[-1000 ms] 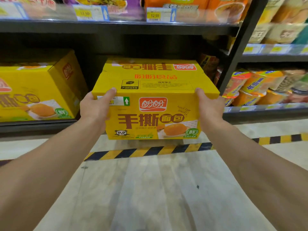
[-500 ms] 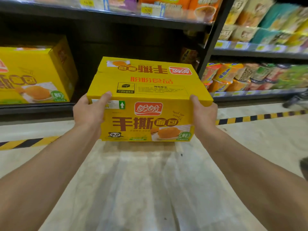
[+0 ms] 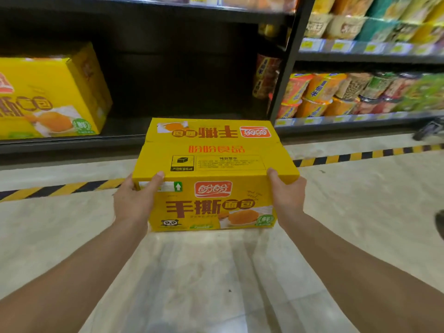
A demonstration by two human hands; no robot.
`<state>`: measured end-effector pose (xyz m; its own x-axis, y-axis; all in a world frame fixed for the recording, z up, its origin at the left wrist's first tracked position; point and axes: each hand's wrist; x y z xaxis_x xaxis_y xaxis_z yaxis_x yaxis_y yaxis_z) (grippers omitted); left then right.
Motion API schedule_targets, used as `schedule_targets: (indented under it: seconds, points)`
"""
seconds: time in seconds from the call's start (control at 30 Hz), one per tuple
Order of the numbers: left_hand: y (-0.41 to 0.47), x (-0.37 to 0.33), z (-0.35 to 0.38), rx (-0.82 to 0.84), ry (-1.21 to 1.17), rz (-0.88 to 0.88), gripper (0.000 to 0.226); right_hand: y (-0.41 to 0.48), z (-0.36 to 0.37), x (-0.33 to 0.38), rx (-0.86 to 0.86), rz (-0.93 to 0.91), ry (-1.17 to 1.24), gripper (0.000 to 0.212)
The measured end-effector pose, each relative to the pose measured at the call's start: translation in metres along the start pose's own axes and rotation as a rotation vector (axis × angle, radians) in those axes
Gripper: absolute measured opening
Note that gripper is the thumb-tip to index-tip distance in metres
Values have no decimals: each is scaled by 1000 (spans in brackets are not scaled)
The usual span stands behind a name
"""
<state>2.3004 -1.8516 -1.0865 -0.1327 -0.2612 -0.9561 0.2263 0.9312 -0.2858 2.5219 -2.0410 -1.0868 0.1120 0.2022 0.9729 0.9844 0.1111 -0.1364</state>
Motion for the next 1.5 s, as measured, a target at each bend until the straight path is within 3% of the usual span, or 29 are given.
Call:
schedule_targets:
  seconds: [0.13,0.37,0.47,0.6,0.87,0.93,1.03,1.17,1.27,1.4,1.5]
  points:
    - [-2,13,-3,34,-4,38,30,-1,0,-18,52,-17,-13,64]
    - [6,6,-11,102,93,-5,59,2,-12,-23,136,-63,-167,88]
    - [8,4,-12,161,117,-86,45,1,-6,-22,106,128,-252,99]
    - [1,9,-7,128,78,-95,27,-1,3,-11,158,340,-129,88]
    - [-37,27,16,82,80,-41,59,-4,2,1,160,266,-28,90]
    - [-44,30,16,96,93,-35,56,-21,13,3,223,263,-69,94]
    - [-56,35,17,131,117,-11,50,-55,36,2,347,269,-167,130]
    - [-81,41,23,176,165,46,44,-98,64,-7,511,238,-199,117]
    - [-98,48,23,254,194,61,49,-110,74,-13,528,211,-191,127]
    - [-102,45,19,277,197,-35,31,-105,67,-12,512,163,-202,146]
    - [-92,37,10,274,189,-79,38,-101,55,-13,497,111,-204,144]
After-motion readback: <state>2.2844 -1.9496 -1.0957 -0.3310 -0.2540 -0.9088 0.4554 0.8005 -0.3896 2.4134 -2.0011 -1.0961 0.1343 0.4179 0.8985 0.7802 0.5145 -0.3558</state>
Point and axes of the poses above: each hand's wrist, its own y-axis towards the middle knuckle, its own z-axis out of the palm, x = y × z, and after that the axes turned 4 degrees about -z, right-handed
